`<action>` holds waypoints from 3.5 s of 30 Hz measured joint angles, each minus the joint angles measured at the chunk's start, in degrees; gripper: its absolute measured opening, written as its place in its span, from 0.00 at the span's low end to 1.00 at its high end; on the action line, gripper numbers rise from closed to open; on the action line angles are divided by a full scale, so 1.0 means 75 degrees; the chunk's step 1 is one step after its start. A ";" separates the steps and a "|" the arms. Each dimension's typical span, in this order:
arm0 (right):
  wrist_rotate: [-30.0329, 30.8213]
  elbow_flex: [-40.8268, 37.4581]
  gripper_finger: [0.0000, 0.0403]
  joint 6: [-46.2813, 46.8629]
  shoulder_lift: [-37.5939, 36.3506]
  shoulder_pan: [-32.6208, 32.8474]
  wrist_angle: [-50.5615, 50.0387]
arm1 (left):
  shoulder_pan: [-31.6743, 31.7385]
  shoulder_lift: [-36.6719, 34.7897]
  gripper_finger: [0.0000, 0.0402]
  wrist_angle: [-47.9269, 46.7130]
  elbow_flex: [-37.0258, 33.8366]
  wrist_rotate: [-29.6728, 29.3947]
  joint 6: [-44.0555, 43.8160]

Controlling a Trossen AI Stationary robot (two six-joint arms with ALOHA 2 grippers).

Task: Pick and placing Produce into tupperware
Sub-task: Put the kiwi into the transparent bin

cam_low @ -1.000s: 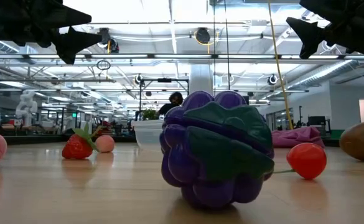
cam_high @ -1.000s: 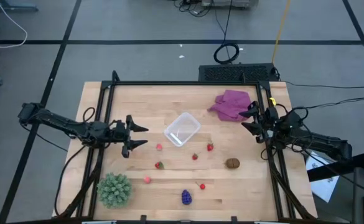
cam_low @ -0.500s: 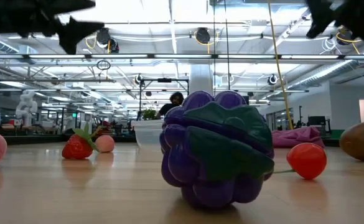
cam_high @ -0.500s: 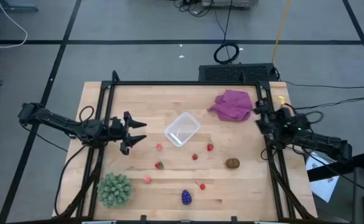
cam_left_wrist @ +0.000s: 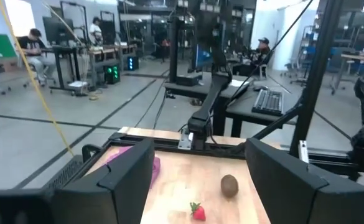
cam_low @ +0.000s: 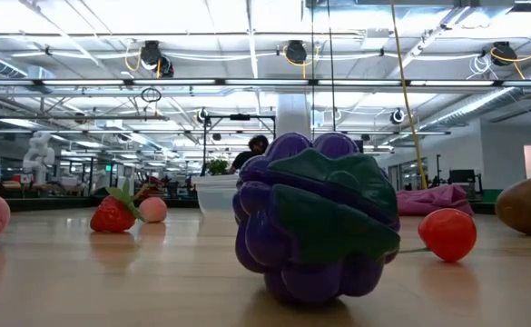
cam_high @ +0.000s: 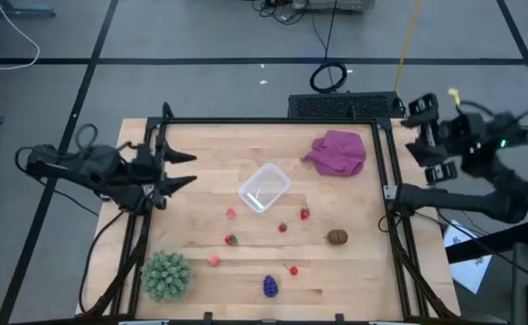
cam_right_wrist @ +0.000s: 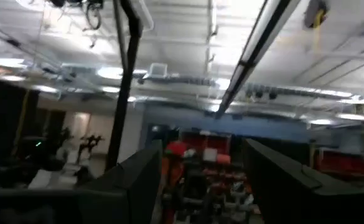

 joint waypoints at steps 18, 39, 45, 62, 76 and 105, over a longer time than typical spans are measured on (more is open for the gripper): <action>0.2402 0.4310 0.53 -0.1313 0.5165 0.1449 -1.0951 | -0.0254 0.0754 0.64 -0.2604 0.0912 -0.0882 -0.1648; 0.2401 0.0846 0.53 -0.0034 0.5861 0.1498 -1.0447 | -0.0254 0.1030 0.64 -0.2588 0.0912 -0.1054 -0.1677; 0.2399 0.0621 0.53 0.0691 0.5634 0.1498 -1.0155 | -0.0254 0.1030 0.64 -0.2588 0.0912 -0.1063 -0.1504; 0.2393 0.0612 0.74 0.2213 0.5128 0.2074 -0.9721 | -0.0254 0.1030 0.64 -0.2588 0.0909 -0.1063 -0.1717; 0.2086 0.0591 0.83 0.2886 0.5067 0.3492 -1.0018 | -0.0254 0.1030 0.64 -0.2588 0.0909 -0.1060 -0.1803; 0.1932 -0.2064 0.83 0.3387 0.4941 0.4698 -0.6674 | -0.0254 0.1028 0.64 -0.2326 0.0906 -0.1057 -0.1896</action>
